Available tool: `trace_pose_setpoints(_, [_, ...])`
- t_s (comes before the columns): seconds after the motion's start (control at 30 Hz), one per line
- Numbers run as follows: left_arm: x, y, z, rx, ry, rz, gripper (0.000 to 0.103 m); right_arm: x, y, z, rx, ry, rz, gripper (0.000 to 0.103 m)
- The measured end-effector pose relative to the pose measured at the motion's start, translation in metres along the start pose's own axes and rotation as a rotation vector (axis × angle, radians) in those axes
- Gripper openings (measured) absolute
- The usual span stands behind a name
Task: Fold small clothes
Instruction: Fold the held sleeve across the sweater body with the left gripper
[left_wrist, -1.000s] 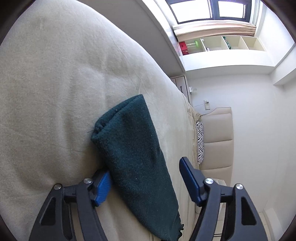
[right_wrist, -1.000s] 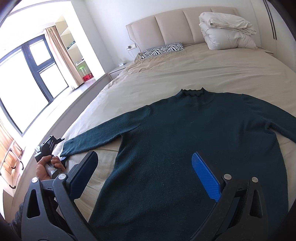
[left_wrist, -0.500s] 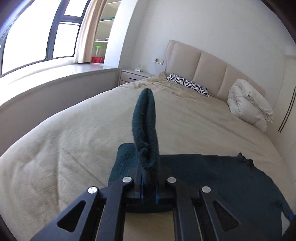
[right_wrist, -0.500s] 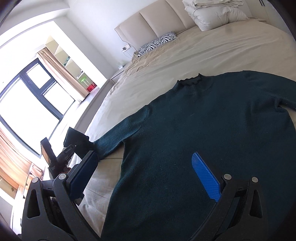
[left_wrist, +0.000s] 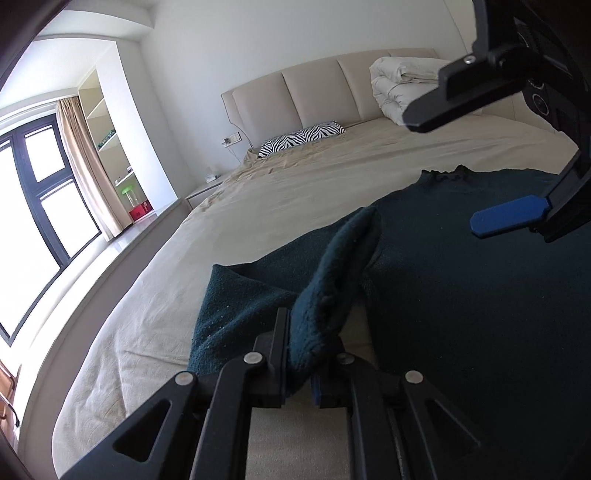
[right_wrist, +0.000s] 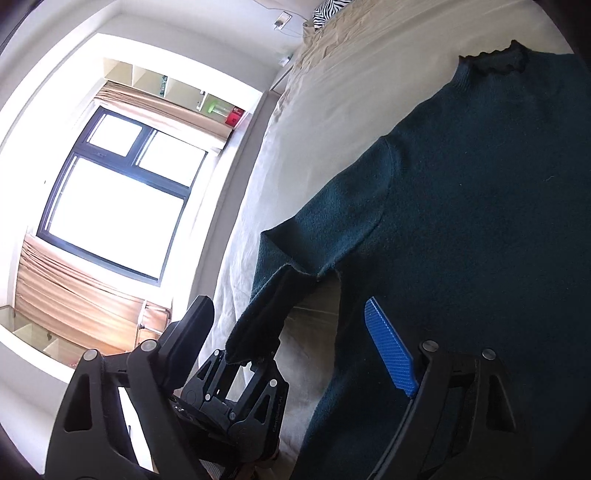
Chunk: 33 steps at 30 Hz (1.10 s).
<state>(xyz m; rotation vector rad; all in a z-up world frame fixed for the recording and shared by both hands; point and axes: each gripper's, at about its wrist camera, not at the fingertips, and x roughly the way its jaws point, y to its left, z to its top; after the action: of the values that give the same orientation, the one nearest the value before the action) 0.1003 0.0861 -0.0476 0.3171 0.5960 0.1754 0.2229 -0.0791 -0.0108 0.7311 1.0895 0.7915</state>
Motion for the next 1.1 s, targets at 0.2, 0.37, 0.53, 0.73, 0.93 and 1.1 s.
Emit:
trace_pose_setpoints(0.2, [-0.005,-0.010,-0.003,0.067,-0.017,0.031,0.012,0.058,-0.009,0.003,0.042,0.109,0.049,0.082])
trace_pose_setpoints(0.37, [-0.007,-0.016,-0.001,0.094,-0.030,0.025,0.017,0.103,-0.013,0.003,0.013,0.201,-0.021,0.021])
trace_pose_setpoints(0.53, [-0.014,-0.006,-0.002,0.038,-0.034,-0.071,0.047,0.091,-0.014,0.004,-0.097,0.138,-0.155,0.009])
trace_pose_setpoints(0.73, [-0.015,0.027,0.011,-0.179,-0.011,-0.260,0.051,0.028,-0.026,0.035,-0.213,-0.015,-0.418,0.008])
trace_pose_setpoints(0.93, [0.013,0.068,0.025,-0.397,0.062,-0.393,0.041,-0.038,-0.071,0.069,-0.168,-0.125,-0.601,0.008])
trace_pose_setpoints(1.1, [0.040,0.083,0.037,-0.505,0.103,-0.460,0.030,-0.067,-0.109,0.092,-0.118,-0.158,-0.683,0.008])
